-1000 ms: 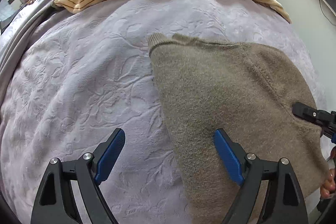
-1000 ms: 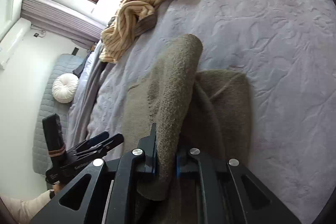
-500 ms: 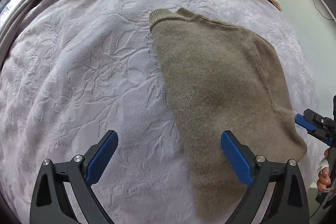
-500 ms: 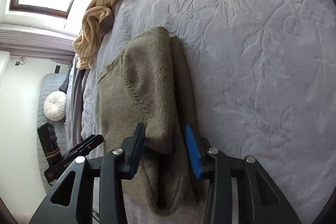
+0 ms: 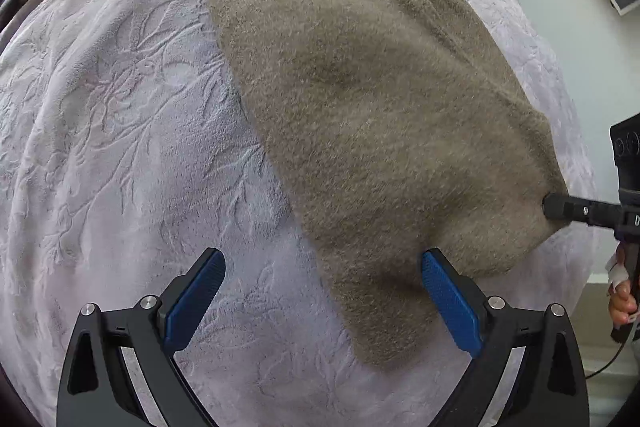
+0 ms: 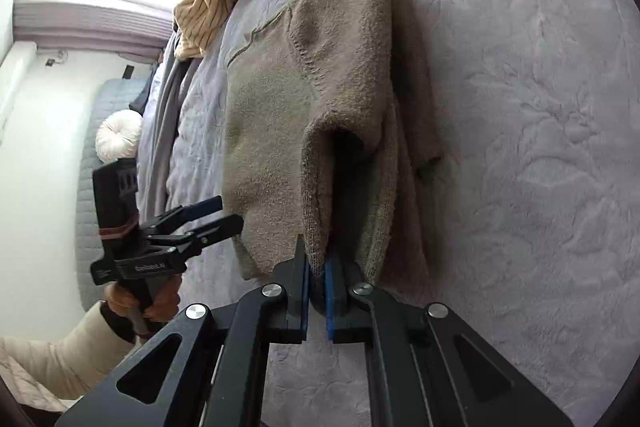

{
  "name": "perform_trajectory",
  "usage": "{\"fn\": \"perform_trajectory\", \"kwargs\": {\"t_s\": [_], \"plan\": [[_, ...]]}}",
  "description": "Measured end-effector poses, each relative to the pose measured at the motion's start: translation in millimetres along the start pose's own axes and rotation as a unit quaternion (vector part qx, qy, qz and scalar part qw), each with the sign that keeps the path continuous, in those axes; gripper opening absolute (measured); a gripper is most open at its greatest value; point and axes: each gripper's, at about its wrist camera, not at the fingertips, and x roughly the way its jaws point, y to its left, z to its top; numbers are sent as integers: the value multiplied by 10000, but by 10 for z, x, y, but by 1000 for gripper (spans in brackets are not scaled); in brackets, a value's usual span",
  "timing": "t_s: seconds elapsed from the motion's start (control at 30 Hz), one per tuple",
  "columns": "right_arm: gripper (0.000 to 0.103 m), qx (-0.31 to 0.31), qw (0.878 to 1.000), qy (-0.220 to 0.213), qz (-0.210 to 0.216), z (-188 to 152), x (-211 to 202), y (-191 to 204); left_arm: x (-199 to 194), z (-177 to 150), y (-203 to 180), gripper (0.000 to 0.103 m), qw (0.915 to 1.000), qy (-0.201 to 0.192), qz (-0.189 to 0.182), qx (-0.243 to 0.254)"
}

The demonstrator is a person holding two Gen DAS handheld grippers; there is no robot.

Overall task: Fold small clothes
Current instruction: 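Press and smooth the folded sweater edge with the right gripper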

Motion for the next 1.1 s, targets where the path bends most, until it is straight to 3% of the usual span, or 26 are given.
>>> {"fn": "perform_trajectory", "kwargs": {"t_s": [0.1,0.2,0.27,0.33,0.47,0.63,0.83,1.0,1.1], "plan": [[6,96,9981,125,-603,-37,109,-276,177,-86,-56,99,9990,168,244,346],[4,179,9981,70,-590,-71,107,-352,184,-145,-99,99,9987,53,335,389],[5,74,9964,-4,-843,-94,66,-273,177,-172,-109,99,9988,41,336,361],[20,-3,9933,-76,-1152,-127,10,-210,152,-210,-107,99,9988,67,335,353],[20,-17,9895,-422,-1380,-125,-200,-114,-14,-352,-47,99,9982,2,478,358],[20,-131,9897,-749,-1217,-14,-428,-22,-208,-364,30,99,9979,-143,616,-104],[20,-518,9900,-852,-998,176,-341,255,-410,-349,133,99,9944,-402,738,-641],[20,-912,9887,-502,-1081,266,8,488,-491,-147,219,99,9897,-492,825,-1060],[20,-675,9890,-205,-1297,283,212,344,-473,-110,217,99,9878,-481,886,-1186]]}}
